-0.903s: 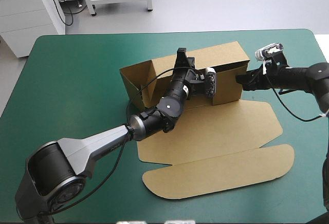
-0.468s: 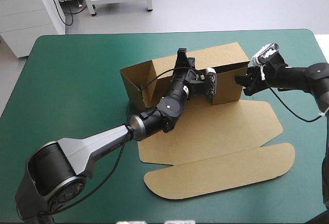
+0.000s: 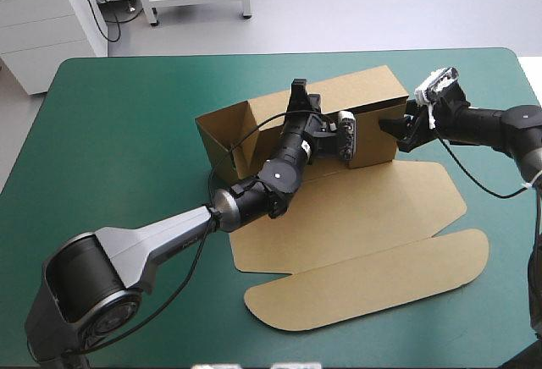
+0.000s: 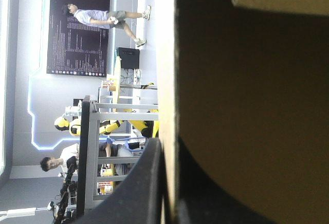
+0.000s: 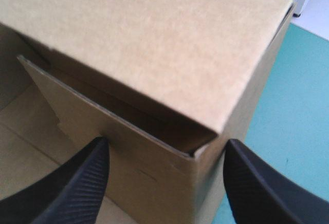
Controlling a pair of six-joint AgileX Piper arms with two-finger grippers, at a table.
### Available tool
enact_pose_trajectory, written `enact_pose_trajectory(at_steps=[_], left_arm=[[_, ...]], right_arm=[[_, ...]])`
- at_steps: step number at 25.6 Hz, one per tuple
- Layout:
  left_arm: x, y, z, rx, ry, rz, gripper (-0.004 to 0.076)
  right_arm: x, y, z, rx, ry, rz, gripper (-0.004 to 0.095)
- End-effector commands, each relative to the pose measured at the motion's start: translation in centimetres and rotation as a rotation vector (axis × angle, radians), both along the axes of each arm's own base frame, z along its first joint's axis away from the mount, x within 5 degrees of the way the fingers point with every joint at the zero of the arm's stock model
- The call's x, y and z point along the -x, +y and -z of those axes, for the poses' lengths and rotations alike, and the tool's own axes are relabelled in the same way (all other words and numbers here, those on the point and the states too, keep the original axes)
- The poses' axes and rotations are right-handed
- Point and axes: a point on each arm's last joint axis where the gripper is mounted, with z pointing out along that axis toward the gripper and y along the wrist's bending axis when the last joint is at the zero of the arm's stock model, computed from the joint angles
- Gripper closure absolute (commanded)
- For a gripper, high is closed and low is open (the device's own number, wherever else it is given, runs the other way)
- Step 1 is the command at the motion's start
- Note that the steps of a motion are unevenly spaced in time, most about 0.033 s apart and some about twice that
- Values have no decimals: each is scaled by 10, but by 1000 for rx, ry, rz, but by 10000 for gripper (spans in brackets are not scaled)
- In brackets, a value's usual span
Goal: Fold the box
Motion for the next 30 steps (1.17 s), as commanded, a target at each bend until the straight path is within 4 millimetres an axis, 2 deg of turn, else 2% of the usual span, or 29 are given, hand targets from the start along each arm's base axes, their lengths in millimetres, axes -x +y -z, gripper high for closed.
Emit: enact_pose_trajectory(at_steps=[1, 4, 7, 12, 15, 20, 24, 30], left_arm=[[10, 2, -35, 65, -63, 41, 731], [10, 2, -35, 65, -63, 41, 731], [10, 2, -35, 65, -63, 41, 731], [10, 2, -35, 65, -63, 41, 731], [10, 2, -35, 65, -63, 41, 731], [10, 2, -35, 65, -63, 41, 731], [10, 3, -36, 65, -64, 39, 731], [10, 3, -36, 65, -64, 39, 731]], right_arm=[[-1, 4, -29, -114, -115, 28, 319], [-6, 5, -26, -181, -104, 41, 326], [-7, 6, -22, -215, -77, 37, 393], [-9, 5, -15, -214, -35, 43, 701], [-11, 4, -14, -212, -34, 58, 822], [-14, -2, -10, -184, -10, 139, 908], [-10, -1, -4, -96, 71, 171, 904], [-1, 11, -17, 9, 66, 242, 904]])
